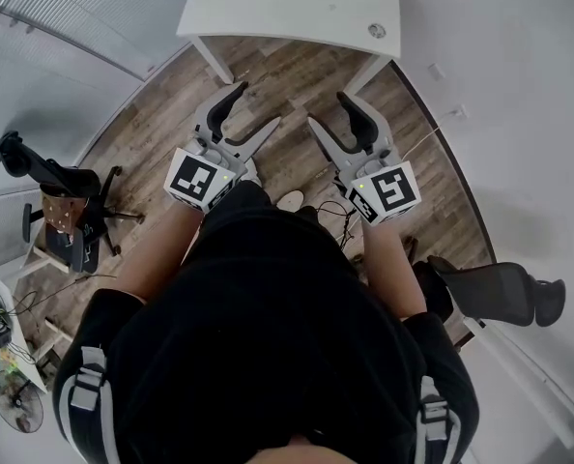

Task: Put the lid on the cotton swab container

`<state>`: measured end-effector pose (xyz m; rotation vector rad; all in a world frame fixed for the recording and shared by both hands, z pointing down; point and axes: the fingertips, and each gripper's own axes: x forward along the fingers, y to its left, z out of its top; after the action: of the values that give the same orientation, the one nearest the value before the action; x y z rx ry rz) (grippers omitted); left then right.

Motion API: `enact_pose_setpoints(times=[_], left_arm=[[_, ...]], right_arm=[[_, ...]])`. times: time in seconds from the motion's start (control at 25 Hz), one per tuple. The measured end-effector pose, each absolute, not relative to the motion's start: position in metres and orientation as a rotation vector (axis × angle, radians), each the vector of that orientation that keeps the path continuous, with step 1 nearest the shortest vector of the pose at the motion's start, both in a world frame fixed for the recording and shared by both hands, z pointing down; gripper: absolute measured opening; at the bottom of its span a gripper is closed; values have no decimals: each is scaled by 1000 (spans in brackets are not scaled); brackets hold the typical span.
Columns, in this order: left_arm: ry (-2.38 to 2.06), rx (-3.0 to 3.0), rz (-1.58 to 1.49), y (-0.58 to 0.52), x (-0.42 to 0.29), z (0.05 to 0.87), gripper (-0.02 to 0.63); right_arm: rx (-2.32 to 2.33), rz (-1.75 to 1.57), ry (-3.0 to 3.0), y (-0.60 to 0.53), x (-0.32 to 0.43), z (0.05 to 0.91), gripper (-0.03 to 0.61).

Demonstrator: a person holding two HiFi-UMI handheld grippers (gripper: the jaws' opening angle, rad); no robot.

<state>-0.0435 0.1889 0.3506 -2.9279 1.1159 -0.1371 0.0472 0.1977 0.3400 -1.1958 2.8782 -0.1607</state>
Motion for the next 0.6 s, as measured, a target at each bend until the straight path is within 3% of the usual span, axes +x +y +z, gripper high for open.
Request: enact_pose_setpoints(times=[0.2, 0.6], left_arm=[[1170, -2911, -120, 178, -47, 352, 337], [1140, -2935, -133, 136, -54, 356, 344]], right_arm=[[-1196, -165, 2889, 189, 52, 342, 308], [-1207, -184, 2900, 146, 46, 352, 327]])
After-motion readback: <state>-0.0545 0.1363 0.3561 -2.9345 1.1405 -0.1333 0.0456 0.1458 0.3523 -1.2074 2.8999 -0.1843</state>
